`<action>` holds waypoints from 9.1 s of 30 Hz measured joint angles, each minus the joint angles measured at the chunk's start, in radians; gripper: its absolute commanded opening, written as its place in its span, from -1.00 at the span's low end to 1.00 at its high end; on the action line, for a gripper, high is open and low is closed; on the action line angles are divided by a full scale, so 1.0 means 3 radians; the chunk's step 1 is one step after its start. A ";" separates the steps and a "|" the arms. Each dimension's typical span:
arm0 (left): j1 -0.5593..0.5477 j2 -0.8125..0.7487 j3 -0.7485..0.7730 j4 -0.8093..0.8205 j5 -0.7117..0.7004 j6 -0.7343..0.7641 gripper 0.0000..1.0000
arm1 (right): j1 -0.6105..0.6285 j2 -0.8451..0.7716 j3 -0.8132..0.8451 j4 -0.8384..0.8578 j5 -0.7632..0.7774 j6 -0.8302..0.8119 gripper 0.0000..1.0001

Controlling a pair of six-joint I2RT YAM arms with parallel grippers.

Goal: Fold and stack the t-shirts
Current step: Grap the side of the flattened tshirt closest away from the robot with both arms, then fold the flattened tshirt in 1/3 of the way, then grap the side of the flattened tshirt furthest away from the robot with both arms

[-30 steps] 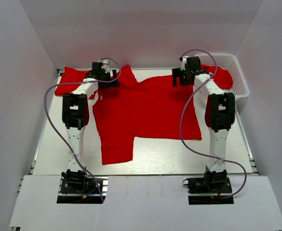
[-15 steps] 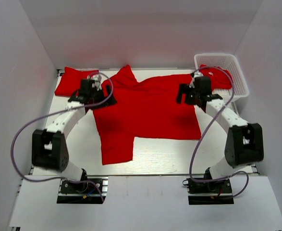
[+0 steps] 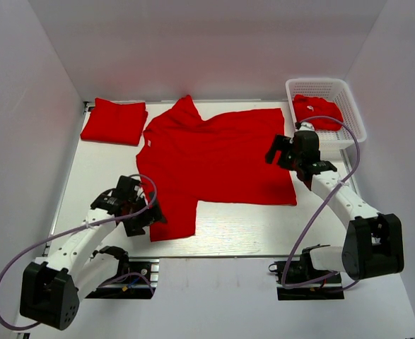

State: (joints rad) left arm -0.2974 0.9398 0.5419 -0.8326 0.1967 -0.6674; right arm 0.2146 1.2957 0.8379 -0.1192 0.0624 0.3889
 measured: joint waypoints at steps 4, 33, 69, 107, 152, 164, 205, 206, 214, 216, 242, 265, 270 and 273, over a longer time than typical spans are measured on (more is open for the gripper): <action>-0.0036 0.0165 -0.0025 -0.0083 -0.0051 -0.0159 1.00 | -0.0015 -0.0018 -0.0070 0.0001 0.0081 0.0041 0.81; -0.0263 0.1127 0.0047 0.0356 0.0136 -0.0164 -1.00 | -0.0042 -0.0256 -0.0666 -0.0328 0.0423 0.0289 0.81; -0.0271 0.1043 0.0802 0.1181 0.0721 0.0659 -1.00 | -0.0085 -0.0058 -0.0926 -0.0294 0.0328 0.0309 -1.00; -0.0034 0.2475 0.2430 0.2492 -0.0520 0.1797 -1.00 | -0.0139 0.0907 0.0608 -0.0144 0.0619 -0.0151 -1.00; 0.0381 0.3408 0.2917 0.2125 -0.0131 0.1537 1.00 | -0.0164 0.1686 0.1340 -0.0291 -0.0608 -0.0590 0.81; 0.0392 0.3155 0.1948 0.2375 0.0006 0.1237 1.00 | -0.0148 0.1865 0.0960 -0.0032 -0.0666 -0.0416 0.81; 0.0416 0.4078 0.4636 0.0805 -0.1137 0.1288 1.00 | -0.0011 0.1208 0.1287 -0.0528 -0.0548 -0.0694 0.81; 0.0416 0.4276 0.4880 0.0778 -0.1160 0.1330 1.00 | -0.0013 0.1263 0.1345 -0.0553 -0.0525 -0.0712 0.81; 0.0417 0.5230 0.5741 0.0955 -0.1129 0.1500 1.00 | -0.0013 0.1691 0.1723 -0.0684 -0.0465 -0.0785 0.81; 0.0417 0.5250 0.5664 0.1059 -0.1141 0.1499 1.00 | -0.0013 0.1780 0.1778 -0.0706 -0.0462 -0.0788 0.81; 0.0421 0.5301 0.5035 0.2076 -0.1049 0.1499 -1.00 | -0.0011 0.2380 0.2252 -0.0782 0.0075 -0.0484 0.81; 0.0420 0.4963 0.4444 0.2328 -0.0965 0.1560 -1.00 | 0.0258 0.3276 0.2988 -0.0612 0.1448 -0.0084 0.06; 0.0420 0.4925 0.4396 0.2323 -0.0950 0.1560 -1.00 | 0.0258 0.3277 0.2982 -0.0656 0.1462 -0.0027 -0.97; 0.0420 0.4827 0.4271 0.2318 -0.0936 0.1562 -1.00 | 0.0258 0.3277 0.2979 -0.0652 0.1452 -0.0028 -1.00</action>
State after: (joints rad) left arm -0.1715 2.3878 1.8233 -0.1371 -0.0841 -0.1989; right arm 0.2920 2.2787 1.7317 -0.3149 0.4980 0.3805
